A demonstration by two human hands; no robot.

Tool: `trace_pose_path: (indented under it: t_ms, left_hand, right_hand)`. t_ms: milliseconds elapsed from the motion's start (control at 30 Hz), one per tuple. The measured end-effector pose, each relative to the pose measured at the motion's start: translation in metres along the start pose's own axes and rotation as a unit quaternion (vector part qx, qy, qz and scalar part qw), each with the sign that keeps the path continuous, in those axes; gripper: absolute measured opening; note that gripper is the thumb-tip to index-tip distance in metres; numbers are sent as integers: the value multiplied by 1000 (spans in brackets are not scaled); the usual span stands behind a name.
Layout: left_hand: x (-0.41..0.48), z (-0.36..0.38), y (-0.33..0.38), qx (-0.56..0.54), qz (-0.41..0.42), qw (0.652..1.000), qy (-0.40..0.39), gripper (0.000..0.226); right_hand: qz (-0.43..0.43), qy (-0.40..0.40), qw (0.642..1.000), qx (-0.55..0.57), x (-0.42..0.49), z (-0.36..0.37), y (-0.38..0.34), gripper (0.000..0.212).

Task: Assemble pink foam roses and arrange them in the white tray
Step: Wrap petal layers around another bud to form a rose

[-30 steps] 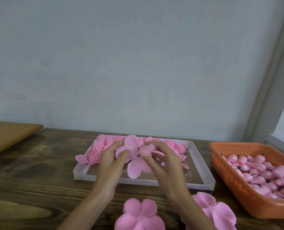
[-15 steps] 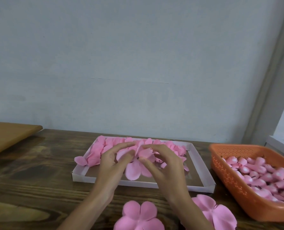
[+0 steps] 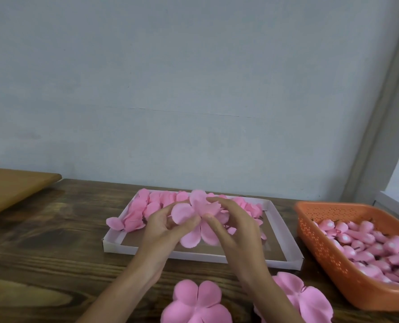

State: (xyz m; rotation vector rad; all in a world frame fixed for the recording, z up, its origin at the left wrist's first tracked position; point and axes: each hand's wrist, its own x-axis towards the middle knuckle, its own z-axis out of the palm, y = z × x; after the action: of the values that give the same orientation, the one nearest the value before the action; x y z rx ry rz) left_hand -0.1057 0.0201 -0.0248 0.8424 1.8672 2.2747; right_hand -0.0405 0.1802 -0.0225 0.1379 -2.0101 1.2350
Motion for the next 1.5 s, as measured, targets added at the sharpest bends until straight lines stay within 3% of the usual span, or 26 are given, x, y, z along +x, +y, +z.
trace_pose_path:
  t_ms: [300, 400, 733, 900, 1100, 1333, 1500]
  left_hand:
    - [-1, 2, -4, 3, -46, 996, 76, 29]
    - [0, 3, -4, 22, -33, 996, 81, 16]
    - [-1, 4, -6, 63, 2, 993, 101, 15]
    - [-3, 6, -4, 76, 35, 994, 76, 26]
    - [-3, 7, -5, 105, 54, 992, 54, 23]
    - [-3, 3, -2, 90, 44, 995, 13, 24]
    - [-5, 2, 0, 81, 31, 996, -13, 26]
  right_hand:
    - [-26, -23, 993, -109, -3, 2, 2, 25]
    - [-49, -6, 987, -154, -4, 1, 1, 25]
    - [-149, 21, 969, -198, -8, 5, -5, 24]
    - [-66, 28, 988, -137, -6, 4, -6, 20]
    - [32, -30, 999, -12, -4, 1, -6, 26]
    - [54, -12, 996, 73, -2, -1, -5, 62]
    - [64, -47, 993, 87, 2, -2, -4, 30]
